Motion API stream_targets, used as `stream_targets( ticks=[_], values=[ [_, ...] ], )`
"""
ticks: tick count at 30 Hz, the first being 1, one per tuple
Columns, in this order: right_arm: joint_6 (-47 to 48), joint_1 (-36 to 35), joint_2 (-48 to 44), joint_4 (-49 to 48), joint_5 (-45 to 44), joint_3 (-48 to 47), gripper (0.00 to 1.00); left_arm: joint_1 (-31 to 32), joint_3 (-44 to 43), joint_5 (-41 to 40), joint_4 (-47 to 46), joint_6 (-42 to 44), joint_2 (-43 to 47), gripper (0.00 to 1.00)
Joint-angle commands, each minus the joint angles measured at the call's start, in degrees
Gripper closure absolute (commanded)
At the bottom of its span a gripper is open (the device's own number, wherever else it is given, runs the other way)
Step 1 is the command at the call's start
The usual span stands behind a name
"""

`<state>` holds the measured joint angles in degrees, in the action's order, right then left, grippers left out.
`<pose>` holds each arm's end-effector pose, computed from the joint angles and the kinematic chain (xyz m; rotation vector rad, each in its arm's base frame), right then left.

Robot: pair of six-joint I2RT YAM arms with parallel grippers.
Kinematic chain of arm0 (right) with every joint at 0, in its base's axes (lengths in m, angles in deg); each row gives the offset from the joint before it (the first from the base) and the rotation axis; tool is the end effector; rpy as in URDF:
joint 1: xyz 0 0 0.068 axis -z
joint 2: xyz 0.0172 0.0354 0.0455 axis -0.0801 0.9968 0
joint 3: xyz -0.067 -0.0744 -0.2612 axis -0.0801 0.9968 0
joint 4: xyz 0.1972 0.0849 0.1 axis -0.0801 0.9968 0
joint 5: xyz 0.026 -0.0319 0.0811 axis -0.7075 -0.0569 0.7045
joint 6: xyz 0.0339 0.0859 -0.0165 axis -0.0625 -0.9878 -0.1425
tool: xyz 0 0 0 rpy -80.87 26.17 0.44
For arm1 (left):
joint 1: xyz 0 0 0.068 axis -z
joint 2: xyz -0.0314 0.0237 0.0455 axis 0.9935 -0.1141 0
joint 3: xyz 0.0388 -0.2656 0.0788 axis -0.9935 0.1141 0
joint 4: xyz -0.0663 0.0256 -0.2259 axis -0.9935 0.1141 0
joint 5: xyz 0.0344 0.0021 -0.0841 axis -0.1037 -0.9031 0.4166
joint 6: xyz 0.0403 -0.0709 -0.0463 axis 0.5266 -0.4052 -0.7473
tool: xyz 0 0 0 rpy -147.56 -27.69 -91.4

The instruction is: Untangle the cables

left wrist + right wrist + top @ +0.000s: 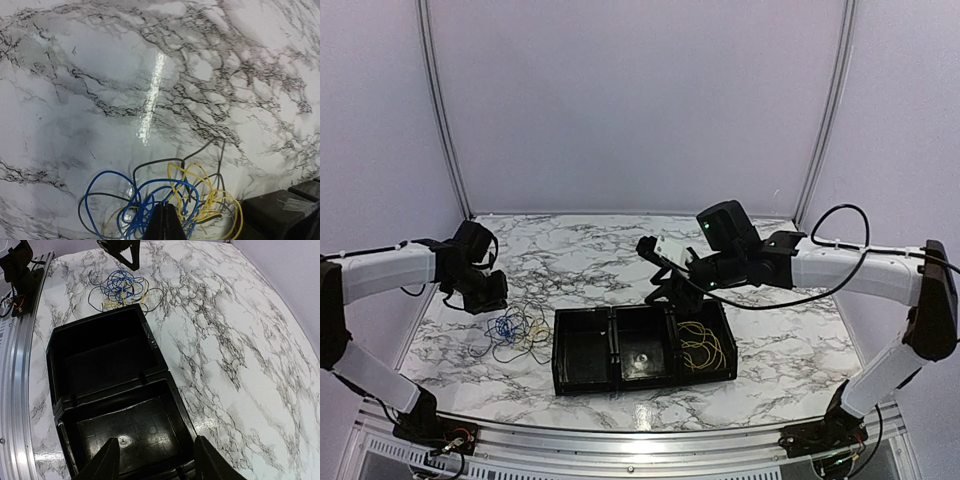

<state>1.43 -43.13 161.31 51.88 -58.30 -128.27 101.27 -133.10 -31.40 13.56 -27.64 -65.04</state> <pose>0.2127 0.2774 0.2592 -1.4383 1.7892 0.6486 0.2622 -0.0895 0.1768 -0.3366 2.6491 -0.3765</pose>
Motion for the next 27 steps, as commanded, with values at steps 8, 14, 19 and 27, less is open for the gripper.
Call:
stream_targets(
  ticks=[8, 14, 19, 27],
  values=[
    [4.09, -5.82, 13.54, -5.77, 5.16, -17.56, 0.51, -0.26, 2.44, 13.19, 0.41, 10.03, 29.4, 1.0],
    [-0.61, -9.39, 23.7, -8.43, 5.5, -32.41, 0.5, -0.26, 3.52, 16.88, 1.48, 10.35, 37.78, 1.0],
    [-4.16, -12.37, 33.65, -9.36, 5.94, -46.56, 0.5, -0.25, 4.14, 18.57, 2.92, 9.83, 40.57, 1.0],
    [-3.96, -15.73, 42.04, -10.12, 4.8, -57.26, 0.41, -0.25, 3.28, 20.5, 4.62, 9.11, 42.39, 1.0]
  ],
)
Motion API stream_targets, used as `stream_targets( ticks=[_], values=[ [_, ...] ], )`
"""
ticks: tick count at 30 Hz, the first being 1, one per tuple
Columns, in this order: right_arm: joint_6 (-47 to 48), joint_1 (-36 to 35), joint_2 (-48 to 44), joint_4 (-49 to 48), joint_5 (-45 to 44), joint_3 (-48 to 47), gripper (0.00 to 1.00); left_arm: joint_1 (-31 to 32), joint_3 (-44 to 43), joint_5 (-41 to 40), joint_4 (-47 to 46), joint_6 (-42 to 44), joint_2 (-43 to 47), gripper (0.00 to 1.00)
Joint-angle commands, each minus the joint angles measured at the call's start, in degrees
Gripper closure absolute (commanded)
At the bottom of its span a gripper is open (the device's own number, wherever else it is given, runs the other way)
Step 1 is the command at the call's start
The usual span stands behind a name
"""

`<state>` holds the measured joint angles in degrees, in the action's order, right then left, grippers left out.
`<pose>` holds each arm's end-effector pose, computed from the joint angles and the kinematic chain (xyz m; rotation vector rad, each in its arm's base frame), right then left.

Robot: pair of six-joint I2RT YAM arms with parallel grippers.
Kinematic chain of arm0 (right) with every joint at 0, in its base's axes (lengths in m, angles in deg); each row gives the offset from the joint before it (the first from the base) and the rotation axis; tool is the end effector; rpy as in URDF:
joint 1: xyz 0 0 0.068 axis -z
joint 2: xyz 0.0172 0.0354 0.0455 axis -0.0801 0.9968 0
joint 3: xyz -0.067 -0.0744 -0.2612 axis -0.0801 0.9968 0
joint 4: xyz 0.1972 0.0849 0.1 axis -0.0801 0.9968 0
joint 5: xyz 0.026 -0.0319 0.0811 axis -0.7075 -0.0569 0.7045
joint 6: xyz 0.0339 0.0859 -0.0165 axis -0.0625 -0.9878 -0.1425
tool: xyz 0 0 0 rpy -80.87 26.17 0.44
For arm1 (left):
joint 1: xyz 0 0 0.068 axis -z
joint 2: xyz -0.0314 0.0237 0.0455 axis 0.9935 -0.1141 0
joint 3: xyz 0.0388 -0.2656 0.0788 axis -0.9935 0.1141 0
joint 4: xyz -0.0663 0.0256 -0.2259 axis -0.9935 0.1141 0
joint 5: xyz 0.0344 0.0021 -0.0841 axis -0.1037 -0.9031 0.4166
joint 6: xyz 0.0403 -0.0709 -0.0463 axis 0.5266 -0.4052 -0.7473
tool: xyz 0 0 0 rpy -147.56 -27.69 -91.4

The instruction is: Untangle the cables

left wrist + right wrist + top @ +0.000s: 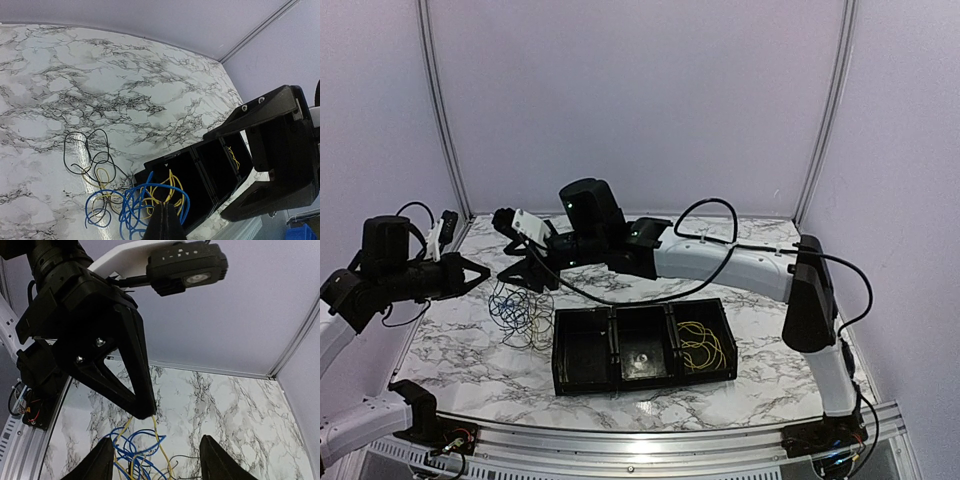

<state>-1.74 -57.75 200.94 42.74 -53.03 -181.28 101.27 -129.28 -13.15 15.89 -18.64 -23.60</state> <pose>0.2231 0.5042 0.3128 -1.4785 1.2765 0.9466 0.1475 -0.0801 0.3037 0.1358 2.0690 -0.8375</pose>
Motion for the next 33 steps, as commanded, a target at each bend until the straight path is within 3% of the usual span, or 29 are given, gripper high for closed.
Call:
stream_targets(
  ticks=[1, 5, 9, 13, 23, 30, 33],
  values=[
    [-0.82, -1.11, 2.91, -1.02, -0.43, -4.51, 0.42, -0.25, -0.92, 2.53, 2.71, 0.23, 0.92, 1.0],
    [-0.3, -1.26, 4.08, -1.77, -0.12, -4.68, 0.48, -0.25, -1.57, 3.26, 3.93, 0.24, 1.42, 1.0],
    [-0.21, -1.79, 5.67, -2.46, 0.45, -5.17, 0.65, -0.31, -2.48, 3.43, 5.02, 0.27, 2.15, 1.0],
    [-1.45, -2.42, 9.05, -3.47, -1.23, -5.76, 0.7, -0.25, -6.86, 2.26, 6.97, 0.24, 2.78, 1.0],
    [-7.14, -2.52, 15.21, -6.59, -4.07, -8.06, 0.81, -0.25, -31.94, -6.51, 12.27, 1.07, -2.51, 1.0],
    [-6.85, -2.51, 17.9, -6.81, -5.17, -8.37, 0.81, -0.25, -53.53, -13.01, 12.24, 1.51, -10.21, 1.0],
    [-6.5, -2.6, 18.07, -6.55, -5.26, -8.6, 0.81, -0.25, -58.81, -15.38, 12.32, 2.68, -12.54, 1.0]
  ],
)
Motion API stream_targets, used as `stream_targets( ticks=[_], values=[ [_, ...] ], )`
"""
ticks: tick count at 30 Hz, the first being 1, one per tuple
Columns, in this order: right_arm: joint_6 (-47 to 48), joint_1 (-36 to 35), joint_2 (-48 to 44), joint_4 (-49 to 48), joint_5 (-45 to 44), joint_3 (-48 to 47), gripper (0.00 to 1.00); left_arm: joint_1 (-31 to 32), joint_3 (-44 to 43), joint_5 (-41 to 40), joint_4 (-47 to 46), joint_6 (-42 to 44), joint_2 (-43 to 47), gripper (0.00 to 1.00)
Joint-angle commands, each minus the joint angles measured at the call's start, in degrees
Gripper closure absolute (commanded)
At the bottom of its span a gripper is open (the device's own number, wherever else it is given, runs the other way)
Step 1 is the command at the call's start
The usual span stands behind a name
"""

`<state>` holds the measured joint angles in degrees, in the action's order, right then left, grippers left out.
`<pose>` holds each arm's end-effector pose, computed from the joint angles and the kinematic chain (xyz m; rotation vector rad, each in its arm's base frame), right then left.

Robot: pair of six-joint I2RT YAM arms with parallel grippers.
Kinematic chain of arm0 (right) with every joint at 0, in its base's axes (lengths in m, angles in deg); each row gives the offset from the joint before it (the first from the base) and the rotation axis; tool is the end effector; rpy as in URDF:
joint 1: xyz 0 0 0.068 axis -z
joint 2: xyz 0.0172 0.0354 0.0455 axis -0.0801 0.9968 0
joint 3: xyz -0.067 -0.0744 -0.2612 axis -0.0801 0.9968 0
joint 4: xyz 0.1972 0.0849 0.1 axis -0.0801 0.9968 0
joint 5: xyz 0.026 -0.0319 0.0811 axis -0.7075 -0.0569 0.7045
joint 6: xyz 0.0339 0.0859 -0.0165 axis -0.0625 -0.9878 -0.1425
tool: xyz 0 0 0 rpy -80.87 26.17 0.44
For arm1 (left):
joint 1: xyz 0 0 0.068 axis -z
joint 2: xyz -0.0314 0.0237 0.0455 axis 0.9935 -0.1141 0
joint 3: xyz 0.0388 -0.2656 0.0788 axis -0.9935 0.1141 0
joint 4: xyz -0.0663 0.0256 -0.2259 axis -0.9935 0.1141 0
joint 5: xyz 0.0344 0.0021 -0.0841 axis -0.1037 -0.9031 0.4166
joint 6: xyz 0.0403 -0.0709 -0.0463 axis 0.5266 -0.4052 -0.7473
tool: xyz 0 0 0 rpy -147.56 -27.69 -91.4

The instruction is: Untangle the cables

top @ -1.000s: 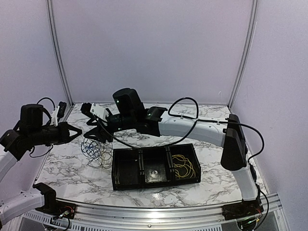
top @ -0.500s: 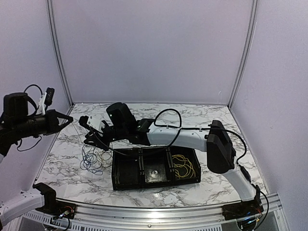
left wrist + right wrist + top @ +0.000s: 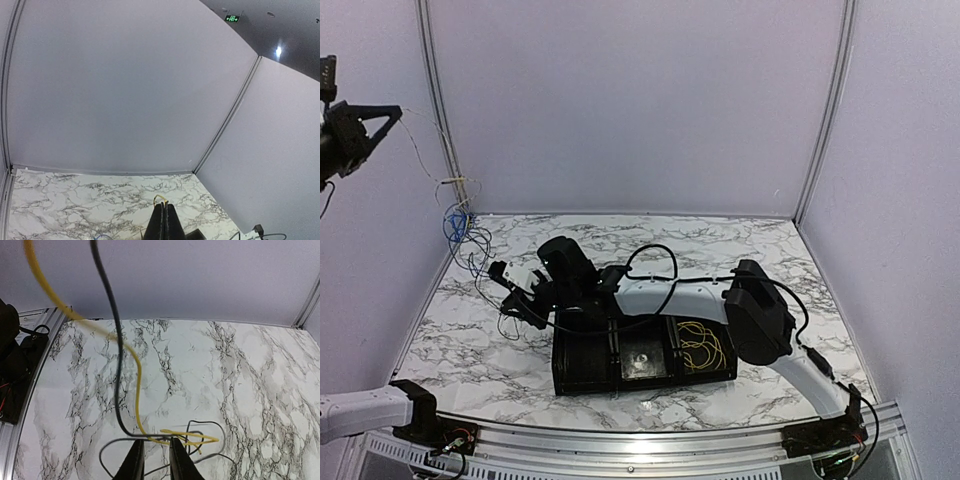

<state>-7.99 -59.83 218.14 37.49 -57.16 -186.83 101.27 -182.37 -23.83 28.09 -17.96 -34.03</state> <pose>0.2331 0.5584 0.1927 -1.4661 1.4826 0.9567 0.0985 -0.0485 0.5410 0.0835 1.5140 -0.7217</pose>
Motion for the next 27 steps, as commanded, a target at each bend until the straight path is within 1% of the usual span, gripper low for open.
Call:
stream_targets(
  ticks=[1, 3, 4, 6, 8, 10, 13, 17, 20, 23, 27],
  values=[
    [-0.08, -0.53, 0.51, -1.14, -1.12, -3.12, 0.8, -0.31, -5.53, -5.71, 0.19, 2.66, -2.01, 1.0],
    [0.87, -0.51, -0.98, -0.65, -1.32, -3.25, 0.79, -0.25, -2.57, -7.96, 0.39, 3.85, -0.96, 1.0],
    [1.54, -0.53, -2.03, -0.39, -1.58, -3.21, 0.77, -0.25, 0.5, -8.86, 0.4, 3.93, -0.18, 1.0],
    [3.03, -0.37, -4.57, 0.22, -2.32, -2.81, 0.74, -0.25, 4.89, -8.87, 0.38, 4.08, 1.15, 1.0],
    [3.72, -0.08, -7.22, 1.05, -2.28, -2.37, 0.66, -0.25, 9.02, -7.97, 0.27, 4.34, 2.26, 1.0],
    [3.72, 0.44, -9.91, 1.55, -2.19, -1.51, 0.57, -0.25, 12.54, -6.71, 0.32, 5.06, 3.22, 1.0],
    [3.49, 1.09, -13.62, 1.63, -1.28, -0.08, 0.5, -0.25, 17.5, -5.33, 0.28, 6.31, 4.96, 1.0],
    [3.57, 1.3, -16.12, 0.86, -1.08, -0.39, 0.48, -0.27, 23.56, -1.02, 0.29, 8.34, 6.99, 1.0],
    [1.77, 1.23, -14.9, 1.2, -2.45, -3.41, 0.49, -0.25, 27.19, 2.98, 0.04, 9.96, 8.12, 1.0],
    [0.57, 1.13, -12.41, 2.69, -3.77, -7.1, 0.49, -0.25, 29.18, 6.11, 0.1, 10.49, 8.49, 1.0],
    [0.05, 0.78, -11.23, 1.91, -3.88, -7.68, 0.48, -0.25, 30.55, 9.08, 0.08, 10.6, 8.19, 1.0]
  ],
)
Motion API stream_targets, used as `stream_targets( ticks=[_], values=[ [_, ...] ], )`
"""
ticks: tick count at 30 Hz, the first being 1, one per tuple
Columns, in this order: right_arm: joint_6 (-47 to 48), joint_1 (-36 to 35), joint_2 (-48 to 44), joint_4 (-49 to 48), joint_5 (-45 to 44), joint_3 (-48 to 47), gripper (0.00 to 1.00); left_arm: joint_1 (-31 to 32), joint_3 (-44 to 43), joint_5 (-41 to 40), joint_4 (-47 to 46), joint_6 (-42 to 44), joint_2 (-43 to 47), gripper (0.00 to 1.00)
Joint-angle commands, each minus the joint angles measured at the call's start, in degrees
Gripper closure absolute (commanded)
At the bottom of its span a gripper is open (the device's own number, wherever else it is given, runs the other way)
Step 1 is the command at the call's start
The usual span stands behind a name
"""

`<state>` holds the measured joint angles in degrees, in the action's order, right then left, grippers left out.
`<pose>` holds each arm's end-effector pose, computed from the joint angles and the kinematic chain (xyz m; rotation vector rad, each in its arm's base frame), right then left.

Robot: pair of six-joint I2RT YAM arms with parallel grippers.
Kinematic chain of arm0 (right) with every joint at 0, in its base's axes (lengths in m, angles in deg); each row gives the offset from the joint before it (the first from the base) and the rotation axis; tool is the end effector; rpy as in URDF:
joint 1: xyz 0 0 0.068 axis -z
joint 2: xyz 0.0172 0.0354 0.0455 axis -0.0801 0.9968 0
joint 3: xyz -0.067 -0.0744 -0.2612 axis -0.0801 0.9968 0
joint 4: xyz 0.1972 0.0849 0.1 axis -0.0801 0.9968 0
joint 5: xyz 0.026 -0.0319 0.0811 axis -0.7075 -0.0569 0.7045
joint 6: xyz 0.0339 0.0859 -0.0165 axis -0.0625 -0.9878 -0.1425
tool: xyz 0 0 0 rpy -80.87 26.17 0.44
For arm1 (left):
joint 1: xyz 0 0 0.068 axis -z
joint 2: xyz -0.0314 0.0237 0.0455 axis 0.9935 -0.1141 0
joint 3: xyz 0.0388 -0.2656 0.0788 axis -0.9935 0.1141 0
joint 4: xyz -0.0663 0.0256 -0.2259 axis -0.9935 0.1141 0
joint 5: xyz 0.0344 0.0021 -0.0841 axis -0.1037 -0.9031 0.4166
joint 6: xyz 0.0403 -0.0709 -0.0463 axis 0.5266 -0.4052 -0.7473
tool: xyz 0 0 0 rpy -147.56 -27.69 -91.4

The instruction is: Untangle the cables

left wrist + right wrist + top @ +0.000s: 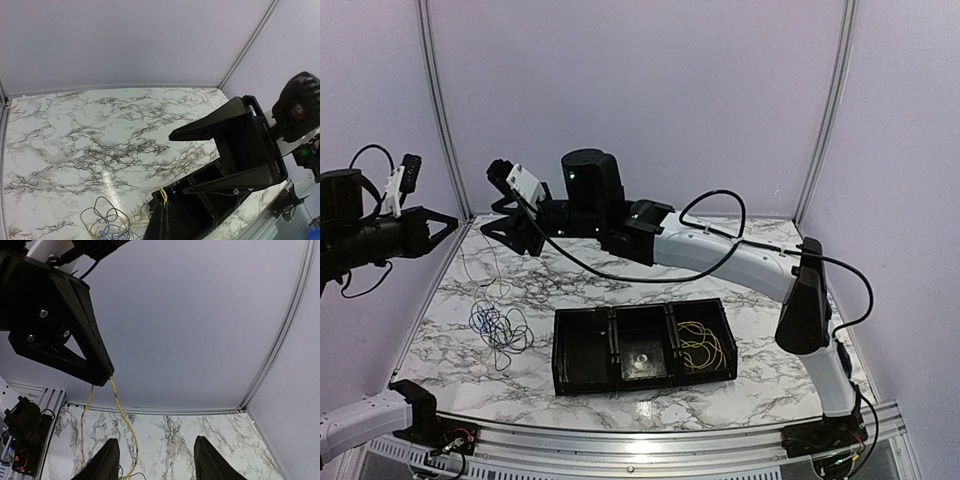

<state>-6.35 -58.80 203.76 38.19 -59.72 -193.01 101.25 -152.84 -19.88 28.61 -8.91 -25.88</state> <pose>0.2283 0.5166 0.3736 -1.2516 1.1773 0.9356 0.1268 -0.0635 0.4041 0.2387 1.8775 -0.6280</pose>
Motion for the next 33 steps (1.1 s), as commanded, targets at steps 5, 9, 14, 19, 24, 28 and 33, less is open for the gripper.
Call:
stream_targets(
  ticks=[5, 9, 14, 19, 24, 28, 33],
  values=[
    [-1.47, -1.3, 4.31, 1.46, 1.31, -1.86, 0.48, -0.23, 1.33, 5.73, -0.46, 1.6, -0.02, 1.0],
    [-2.55, -1.9, 5.15, 1.09, 1.55, -2.44, 0.58, -0.22, 1.31, 6.34, -0.43, 1.3, -0.12, 1.0],
    [-4.19, -1.99, 5.07, -0.28, -1.72, -3.8, 1.0, -0.22, 4.5, 3.54, -0.51, 0.91, 1.05, 0.73],
    [-6.23, -1.99, 3.71, -1.0, -2.46, -4.01, 1.0, -0.22, 13.7, -2.4, -9.35, -1.32, 5.66, 0.42],
    [-7.56, -2.12, 3.25, -0.3, -2.82, -3.85, 1.0, -0.24, 21.89, -4.21, -20.23, -5.51, 7.76, 0.41],
    [-7.39, -2.22, 3.03, -0.38, -3.39, -4.1, 1.0, -0.23, 26.77, -4.79, -26.94, -10.6, 6.77, 0.43],
    [-6.78, -3.3, 2.29, -0.91, -3.84, -4.44, 1.0, -0.17, 32.59, -8.63, -36.26, -16.4, 5.79, 0.43]
  ],
)
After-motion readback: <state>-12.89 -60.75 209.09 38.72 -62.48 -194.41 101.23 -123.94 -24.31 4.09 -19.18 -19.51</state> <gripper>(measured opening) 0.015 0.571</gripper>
